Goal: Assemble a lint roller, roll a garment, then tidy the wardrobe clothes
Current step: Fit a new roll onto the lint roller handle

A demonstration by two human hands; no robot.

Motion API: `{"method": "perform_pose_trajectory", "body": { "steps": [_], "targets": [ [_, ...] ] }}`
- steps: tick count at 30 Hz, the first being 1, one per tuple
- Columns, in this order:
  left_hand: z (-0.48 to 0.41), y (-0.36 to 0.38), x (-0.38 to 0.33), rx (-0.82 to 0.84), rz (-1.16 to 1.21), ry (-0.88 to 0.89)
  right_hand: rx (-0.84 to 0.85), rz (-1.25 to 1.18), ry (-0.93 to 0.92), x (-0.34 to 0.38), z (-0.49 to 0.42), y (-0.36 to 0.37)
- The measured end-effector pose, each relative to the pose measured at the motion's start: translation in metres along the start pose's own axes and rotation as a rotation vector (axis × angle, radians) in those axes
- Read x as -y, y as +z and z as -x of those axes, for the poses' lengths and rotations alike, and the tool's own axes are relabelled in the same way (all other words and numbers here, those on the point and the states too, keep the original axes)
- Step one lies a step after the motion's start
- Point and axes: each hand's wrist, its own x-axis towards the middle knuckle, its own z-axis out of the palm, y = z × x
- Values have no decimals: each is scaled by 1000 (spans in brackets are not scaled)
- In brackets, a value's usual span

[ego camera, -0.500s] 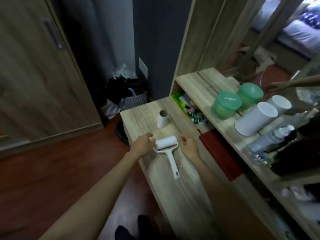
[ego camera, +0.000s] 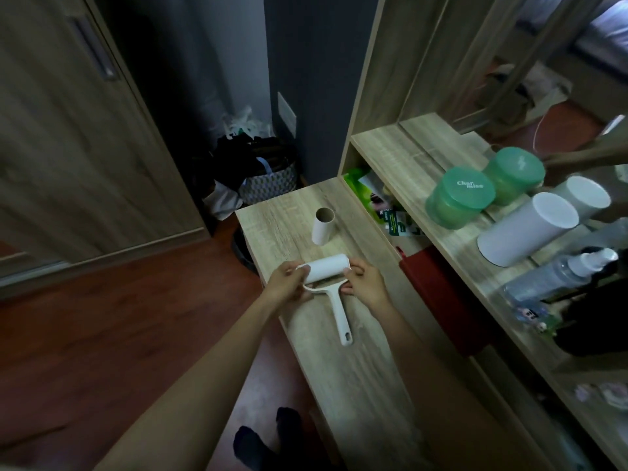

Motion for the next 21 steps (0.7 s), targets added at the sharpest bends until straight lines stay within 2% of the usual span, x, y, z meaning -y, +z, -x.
{"method": "perform_pose_trajectory", "body": {
  "steps": [4,7,13,16,21],
  "targets": [
    [15,-13,-20,106,-119,141,24,72,-178,24,11,-1],
    [23,-17,-36,132,-121,235,47,87,-272,47,21,-1],
    [32,-24,-56,102,-83,318,99,30,-341,74,33,-1],
    [38,-30,-62,139,-58,353,112,14,-351,81,39,-2],
    [45,-36,-70,133,-152,483,151,-98,-309,90,49,0]
  ]
}}
